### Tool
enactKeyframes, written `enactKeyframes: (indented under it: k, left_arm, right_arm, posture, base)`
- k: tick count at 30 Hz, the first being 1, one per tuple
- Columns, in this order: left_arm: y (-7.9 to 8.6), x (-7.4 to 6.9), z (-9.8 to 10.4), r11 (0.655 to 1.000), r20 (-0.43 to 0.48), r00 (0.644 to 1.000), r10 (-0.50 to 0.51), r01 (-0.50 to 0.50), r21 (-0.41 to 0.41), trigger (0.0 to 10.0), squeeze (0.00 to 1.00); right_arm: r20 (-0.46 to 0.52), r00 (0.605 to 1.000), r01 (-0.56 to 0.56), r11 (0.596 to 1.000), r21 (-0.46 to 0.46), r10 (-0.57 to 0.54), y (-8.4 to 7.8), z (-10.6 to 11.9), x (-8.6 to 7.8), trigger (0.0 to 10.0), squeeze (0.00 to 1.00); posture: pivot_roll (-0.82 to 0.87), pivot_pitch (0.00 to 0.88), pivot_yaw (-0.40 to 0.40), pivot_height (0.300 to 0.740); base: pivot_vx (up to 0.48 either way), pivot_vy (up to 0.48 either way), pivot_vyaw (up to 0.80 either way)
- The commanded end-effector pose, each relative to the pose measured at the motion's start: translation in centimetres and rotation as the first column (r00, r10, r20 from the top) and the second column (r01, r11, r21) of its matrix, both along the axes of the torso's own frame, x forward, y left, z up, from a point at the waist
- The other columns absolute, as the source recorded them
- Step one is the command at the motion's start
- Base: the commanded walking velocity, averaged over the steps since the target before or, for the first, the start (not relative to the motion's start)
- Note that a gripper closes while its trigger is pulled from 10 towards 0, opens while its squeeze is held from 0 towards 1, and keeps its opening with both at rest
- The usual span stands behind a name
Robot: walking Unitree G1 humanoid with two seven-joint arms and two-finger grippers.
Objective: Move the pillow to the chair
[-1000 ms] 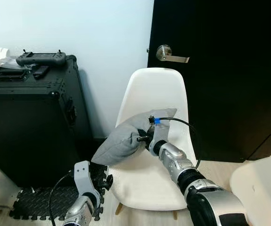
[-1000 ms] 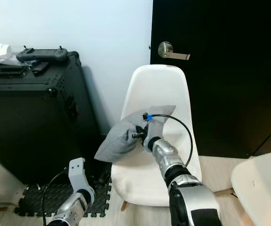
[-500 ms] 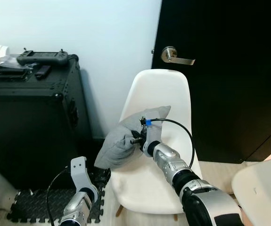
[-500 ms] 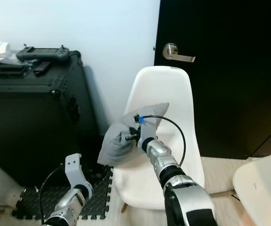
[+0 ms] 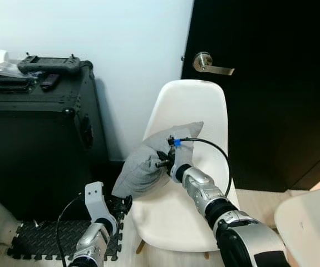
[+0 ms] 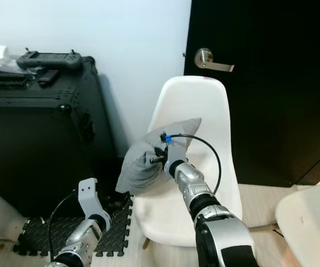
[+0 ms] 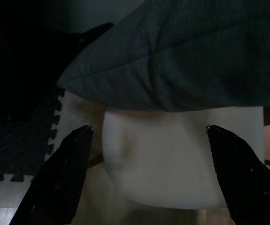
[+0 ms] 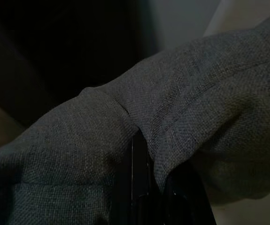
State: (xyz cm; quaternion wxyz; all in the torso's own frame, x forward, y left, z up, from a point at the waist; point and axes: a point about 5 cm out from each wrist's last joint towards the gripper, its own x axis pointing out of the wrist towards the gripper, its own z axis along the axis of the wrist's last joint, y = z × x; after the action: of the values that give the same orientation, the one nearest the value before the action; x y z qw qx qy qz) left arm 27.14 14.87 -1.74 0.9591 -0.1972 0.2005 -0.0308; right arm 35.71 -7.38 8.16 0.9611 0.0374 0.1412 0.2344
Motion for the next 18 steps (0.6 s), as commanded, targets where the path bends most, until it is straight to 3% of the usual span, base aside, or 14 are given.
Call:
enactKeyframes:
  k: [1, 7, 11, 18]
  left_arm:
    - [-0.4, -0.31, -0.32, 1.0, -0.017, 1.0, 0.001, -0.001, 0.005, 10.0, 0.0]
    - [-0.36, -0.3, -0.36, 1.0, -0.025, 1.0, 0.015, -0.015, -0.002, 10.0, 0.0]
    - [-0.45, -0.35, -0.36, 1.0, -0.02, 1.0, 0.008, -0.008, 0.003, 10.0, 0.0]
    - [-0.09, 0.09, 0.18, 0.998, 0.016, 1.0, 0.011, -0.012, 0.055, 10.0, 0.0]
  right_arm:
    - [-0.021, 1.0, 0.015, 1.0, -0.017, -0.015, -0.73, -0.52, -0.14, 10.0, 0.0]
    - [-0.015, 1.0, 0.018, 1.0, 0.002, -0.018, -0.68, -0.45, -0.15, 10.0, 0.0]
    - [-0.031, 0.999, 0.011, 0.996, 0.085, -0.009, -0.09, -0.07, -0.06, 10.0, 0.0]
    - [-0.07, 0.997, 0.026, 0.999, 0.045, -0.023, -0.13, -0.33, 0.0, 10.0, 0.0]
  posture:
    - [-0.03, 0.065, -0.044, 0.74]
    - [-0.03, 0.069, -0.04, 0.74]
    - [-0.03, 0.076, -0.035, 0.74]
    - [-0.03, 0.084, -0.042, 0.721]
  base:
    - [0.0, 0.0, 0.0]
    - [0.0, 0.0, 0.0]
    - [0.0, 0.0, 0.0]
    - [0.0, 0.0, 0.0]
